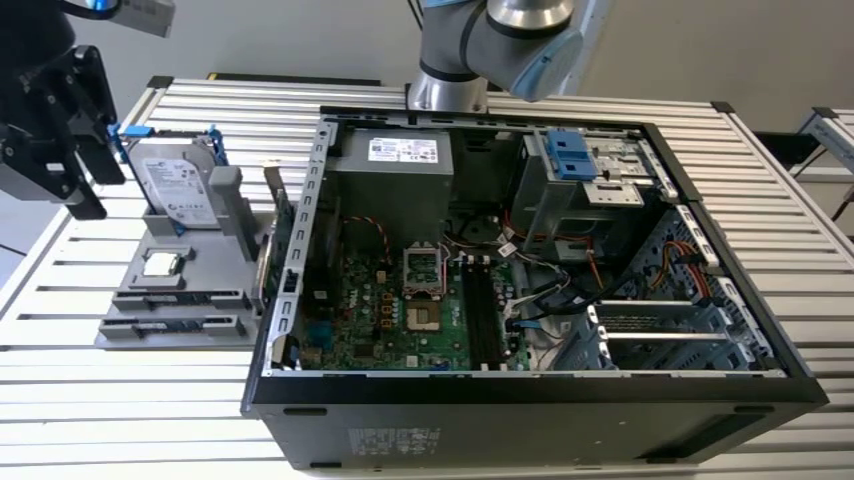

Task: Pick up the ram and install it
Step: 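Pick up the ram and move it above insertion slot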

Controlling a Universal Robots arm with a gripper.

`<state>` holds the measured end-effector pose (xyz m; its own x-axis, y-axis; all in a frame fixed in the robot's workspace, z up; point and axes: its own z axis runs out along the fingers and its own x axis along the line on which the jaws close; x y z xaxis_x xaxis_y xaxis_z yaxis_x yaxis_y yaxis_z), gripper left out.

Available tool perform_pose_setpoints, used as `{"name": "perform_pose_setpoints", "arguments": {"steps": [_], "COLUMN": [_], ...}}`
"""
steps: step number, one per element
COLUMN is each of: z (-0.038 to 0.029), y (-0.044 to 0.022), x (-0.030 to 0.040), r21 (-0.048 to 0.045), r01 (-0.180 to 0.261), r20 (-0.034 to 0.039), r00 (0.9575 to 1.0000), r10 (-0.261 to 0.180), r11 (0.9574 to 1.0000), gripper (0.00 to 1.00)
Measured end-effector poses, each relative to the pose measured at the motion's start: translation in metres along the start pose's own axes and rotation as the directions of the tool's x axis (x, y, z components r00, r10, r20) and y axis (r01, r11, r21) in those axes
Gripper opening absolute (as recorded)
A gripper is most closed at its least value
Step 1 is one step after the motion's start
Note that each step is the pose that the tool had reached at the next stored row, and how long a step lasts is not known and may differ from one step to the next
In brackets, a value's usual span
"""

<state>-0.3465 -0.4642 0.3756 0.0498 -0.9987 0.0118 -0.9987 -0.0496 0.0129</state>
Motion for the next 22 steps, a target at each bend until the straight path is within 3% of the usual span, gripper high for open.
{"name": "perform_pose_setpoints", "arguments": {"steps": [22], "z": [0.0136], "y": [-0.0002], "x": [-0.0001], "r21": [0.0000], "r01": [0.000], "r20": [-0.0001], "r00": [1.0000], "r10": [0.000], "r11": [1.0000], "gripper": [1.00]}}
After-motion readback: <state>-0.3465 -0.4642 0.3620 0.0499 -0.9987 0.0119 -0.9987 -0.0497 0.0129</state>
